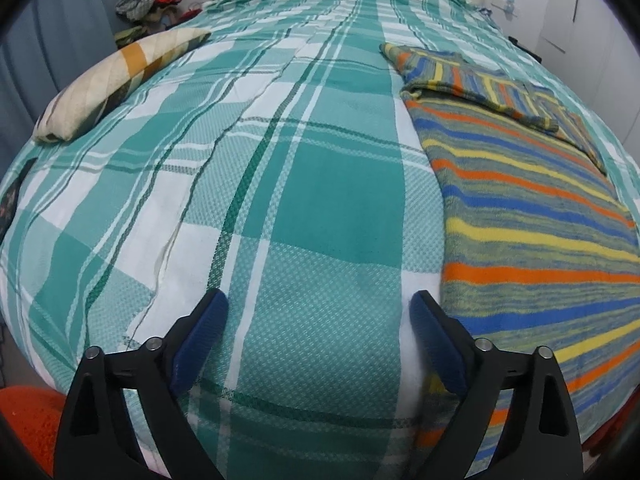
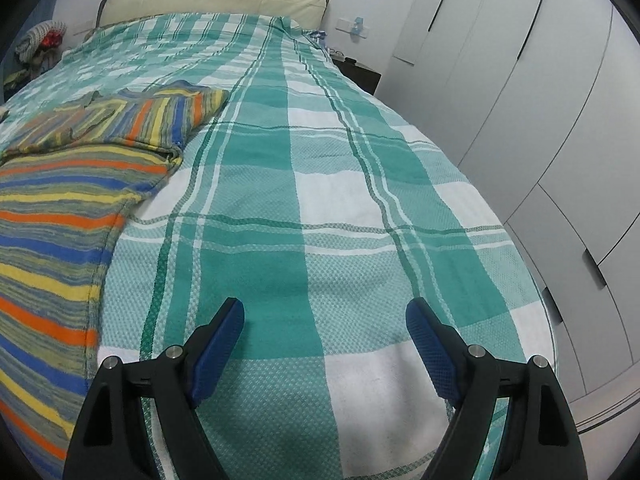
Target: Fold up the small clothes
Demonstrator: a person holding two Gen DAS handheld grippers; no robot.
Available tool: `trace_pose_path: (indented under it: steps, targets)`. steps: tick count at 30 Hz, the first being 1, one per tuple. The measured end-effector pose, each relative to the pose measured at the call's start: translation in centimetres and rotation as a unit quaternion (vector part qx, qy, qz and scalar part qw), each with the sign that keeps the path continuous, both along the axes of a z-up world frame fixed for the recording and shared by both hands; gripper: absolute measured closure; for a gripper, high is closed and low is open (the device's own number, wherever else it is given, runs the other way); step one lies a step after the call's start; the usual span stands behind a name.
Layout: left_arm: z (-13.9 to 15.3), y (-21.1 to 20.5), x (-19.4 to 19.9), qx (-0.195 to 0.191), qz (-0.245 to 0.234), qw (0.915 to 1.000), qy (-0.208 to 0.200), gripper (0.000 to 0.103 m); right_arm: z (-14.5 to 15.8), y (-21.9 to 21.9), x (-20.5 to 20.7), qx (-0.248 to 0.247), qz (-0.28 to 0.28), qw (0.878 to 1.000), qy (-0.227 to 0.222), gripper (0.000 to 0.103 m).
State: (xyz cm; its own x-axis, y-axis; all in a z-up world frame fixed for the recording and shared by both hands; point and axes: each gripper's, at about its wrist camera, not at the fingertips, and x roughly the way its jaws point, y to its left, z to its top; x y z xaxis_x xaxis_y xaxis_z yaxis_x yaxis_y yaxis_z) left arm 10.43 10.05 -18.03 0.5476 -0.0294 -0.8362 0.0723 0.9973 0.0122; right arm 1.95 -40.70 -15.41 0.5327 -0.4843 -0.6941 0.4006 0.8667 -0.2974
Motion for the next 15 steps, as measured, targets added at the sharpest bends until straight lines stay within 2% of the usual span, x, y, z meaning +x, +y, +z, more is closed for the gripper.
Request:
trace_pose_path:
  steps: [15]
  targets:
    - [-0.6,-0.17,0.16,0.005,-0.003,1.0,-0.002,0.003,-0.58,-0.08,0.35,-0.009,0.0,1.0,0.01,0.021]
